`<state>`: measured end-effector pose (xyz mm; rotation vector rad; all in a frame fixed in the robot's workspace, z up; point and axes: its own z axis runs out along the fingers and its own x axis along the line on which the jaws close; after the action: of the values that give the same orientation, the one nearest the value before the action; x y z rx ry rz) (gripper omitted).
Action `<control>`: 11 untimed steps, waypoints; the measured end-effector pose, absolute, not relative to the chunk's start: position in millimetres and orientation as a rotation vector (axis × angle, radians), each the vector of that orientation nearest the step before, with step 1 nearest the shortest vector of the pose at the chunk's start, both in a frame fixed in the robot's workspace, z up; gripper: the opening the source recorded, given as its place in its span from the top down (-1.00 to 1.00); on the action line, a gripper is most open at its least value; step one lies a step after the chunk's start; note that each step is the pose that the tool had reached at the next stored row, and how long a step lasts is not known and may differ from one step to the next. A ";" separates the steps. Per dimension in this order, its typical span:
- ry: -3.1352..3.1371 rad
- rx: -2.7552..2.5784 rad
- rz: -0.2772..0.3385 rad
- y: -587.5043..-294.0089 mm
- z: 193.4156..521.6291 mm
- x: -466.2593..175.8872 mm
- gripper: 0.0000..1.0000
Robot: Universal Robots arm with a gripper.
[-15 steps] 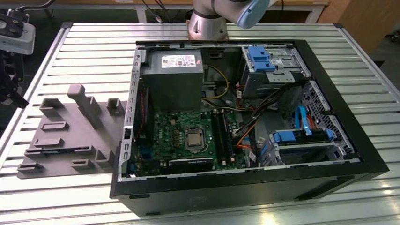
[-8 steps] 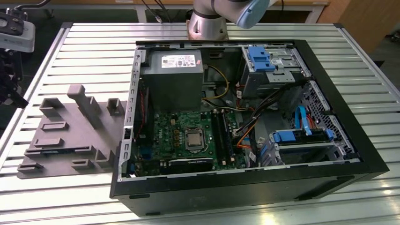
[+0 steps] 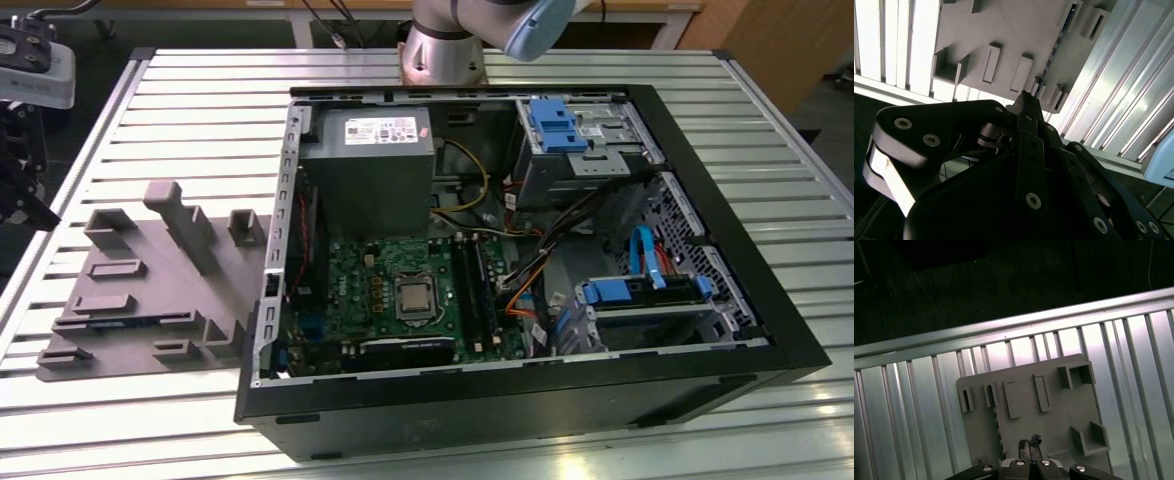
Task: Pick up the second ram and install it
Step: 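Pick up the second ram and move it above second insertion slot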
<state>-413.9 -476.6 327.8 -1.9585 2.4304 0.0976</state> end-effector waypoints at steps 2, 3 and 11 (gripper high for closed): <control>2.430 -1.959 0.098 -476.5 327.7 -413.9 0.79; 2.430 -1.959 0.098 -476.5 327.5 -413.8 0.79; 2.430 -1.959 0.098 -476.7 324.5 -413.8 0.79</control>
<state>-413.8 -476.7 324.5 -1.9589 2.4303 0.0977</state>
